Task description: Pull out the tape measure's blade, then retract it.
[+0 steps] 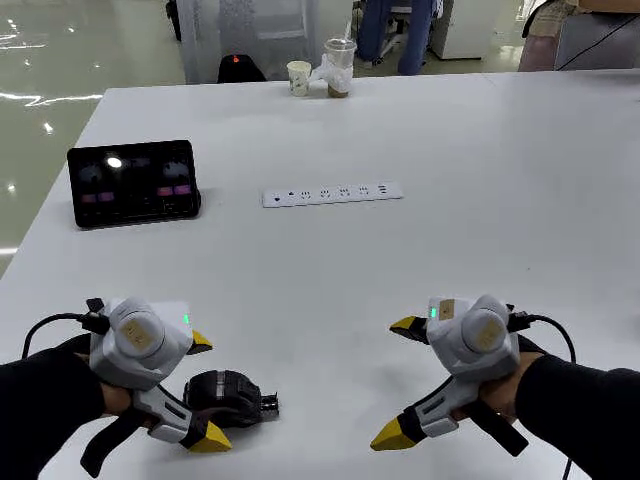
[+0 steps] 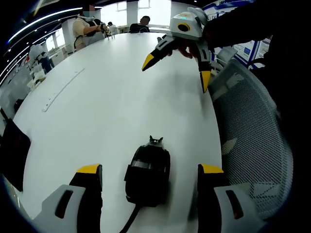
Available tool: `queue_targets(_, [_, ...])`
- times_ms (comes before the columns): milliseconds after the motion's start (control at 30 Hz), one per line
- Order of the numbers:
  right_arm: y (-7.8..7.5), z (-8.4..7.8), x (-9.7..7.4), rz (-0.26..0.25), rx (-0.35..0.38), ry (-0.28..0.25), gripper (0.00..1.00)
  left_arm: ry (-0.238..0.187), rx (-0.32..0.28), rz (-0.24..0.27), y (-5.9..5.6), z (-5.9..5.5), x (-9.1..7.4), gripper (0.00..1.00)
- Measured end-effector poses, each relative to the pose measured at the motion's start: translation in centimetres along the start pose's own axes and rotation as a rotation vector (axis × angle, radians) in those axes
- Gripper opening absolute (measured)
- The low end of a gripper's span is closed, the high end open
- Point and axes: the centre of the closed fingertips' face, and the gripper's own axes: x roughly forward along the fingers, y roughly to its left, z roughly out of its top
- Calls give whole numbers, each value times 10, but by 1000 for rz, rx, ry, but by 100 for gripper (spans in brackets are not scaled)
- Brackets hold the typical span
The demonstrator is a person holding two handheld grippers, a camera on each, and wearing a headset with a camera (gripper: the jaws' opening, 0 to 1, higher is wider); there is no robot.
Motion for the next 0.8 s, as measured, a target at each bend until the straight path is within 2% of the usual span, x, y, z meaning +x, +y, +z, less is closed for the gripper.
queue_targets(200, [6, 9, 17, 21, -10, 21, 99, 45, 30, -5, -2, -8, 3, 71])
queue_targets(300, [13, 16, 24, 46, -78, 32, 99, 62, 40, 17, 1, -10, 4, 66])
queue_targets(333, [16, 15, 27, 57, -103, 53, 99, 61, 51, 34, 2, -10, 5, 63])
queue_targets(433, [19, 14, 34, 79, -158, 84, 99, 60, 51, 26, -1, -8, 5, 61])
queue_targets(533, [20, 13, 43, 88, -173, 108, 99, 63, 63, 21, -3, -6, 5, 58])
queue_targets(633, [22, 12, 51, 106, -177, 132, 99, 97, 112, 43, 1, -9, 6, 56])
queue_targets(700, [25, 14, 56, 114, -174, 138, 99, 143, 164, 66, 6, -16, 6, 48])
queue_targets(733, [26, 17, 59, 114, -182, 131, 99, 152, 175, 76, 8, -17, 7, 44])
queue_targets(800, [27, 21, 62, 113, -189, 123, 99, 142, 178, 87, 10, -14, 7, 32])
